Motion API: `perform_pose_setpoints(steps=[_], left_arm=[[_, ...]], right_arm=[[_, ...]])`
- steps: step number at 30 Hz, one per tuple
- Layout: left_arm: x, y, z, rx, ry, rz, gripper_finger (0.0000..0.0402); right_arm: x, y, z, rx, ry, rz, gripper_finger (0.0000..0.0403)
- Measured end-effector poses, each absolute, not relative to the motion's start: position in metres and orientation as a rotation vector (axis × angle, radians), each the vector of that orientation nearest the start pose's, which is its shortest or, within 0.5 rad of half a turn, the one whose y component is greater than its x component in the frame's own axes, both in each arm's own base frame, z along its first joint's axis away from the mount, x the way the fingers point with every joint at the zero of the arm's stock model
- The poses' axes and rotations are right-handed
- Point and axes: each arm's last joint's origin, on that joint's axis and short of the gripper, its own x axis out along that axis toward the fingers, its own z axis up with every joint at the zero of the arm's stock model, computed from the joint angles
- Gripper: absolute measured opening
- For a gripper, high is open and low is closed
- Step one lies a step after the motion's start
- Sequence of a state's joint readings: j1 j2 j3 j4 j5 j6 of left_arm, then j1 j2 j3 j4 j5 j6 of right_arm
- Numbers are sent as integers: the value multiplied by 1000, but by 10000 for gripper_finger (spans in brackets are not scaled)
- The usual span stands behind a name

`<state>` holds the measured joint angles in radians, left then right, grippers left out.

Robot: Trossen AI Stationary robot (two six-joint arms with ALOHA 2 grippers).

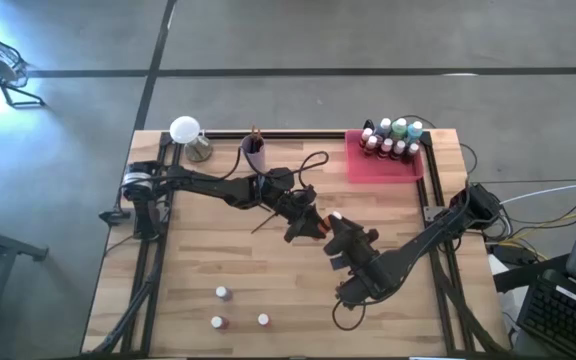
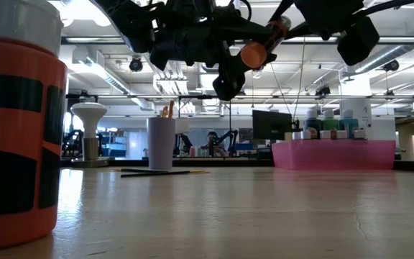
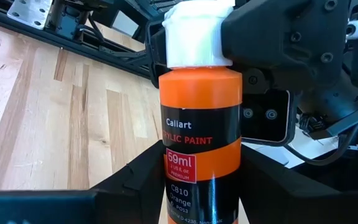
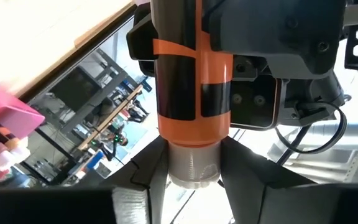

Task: Pick & Place Paint Supplies
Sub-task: Put the small orange paint bottle into the pink bin

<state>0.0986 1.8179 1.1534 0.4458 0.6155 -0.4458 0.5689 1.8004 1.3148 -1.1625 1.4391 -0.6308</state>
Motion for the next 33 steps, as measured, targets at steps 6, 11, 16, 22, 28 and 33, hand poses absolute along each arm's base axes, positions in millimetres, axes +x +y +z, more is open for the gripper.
perform_pose_setpoints(steps=[6, 11, 16, 22, 28, 33], left_arm=[[403, 23, 236, -510, 316, -461, 177], [403, 23, 236, -509, 317, -463, 177], [403, 23, 236, -508, 317, -466, 177], [403, 23, 236, -507, 314, -467, 177], [403, 23, 236, -508, 315, -466, 177], [403, 23, 236, -509, 317, -465, 177]], right_arm=[[285, 147, 228, -1829, 1111, -466, 155], [284, 146, 228, -1709, 1057, -528, 175], [284, 146, 228, -1605, 1006, -580, 191], [284, 145, 229, -1485, 947, -634, 215], [282, 142, 230, -1571, 1002, -602, 248], [273, 129, 234, -1725, 1121, -552, 269]])
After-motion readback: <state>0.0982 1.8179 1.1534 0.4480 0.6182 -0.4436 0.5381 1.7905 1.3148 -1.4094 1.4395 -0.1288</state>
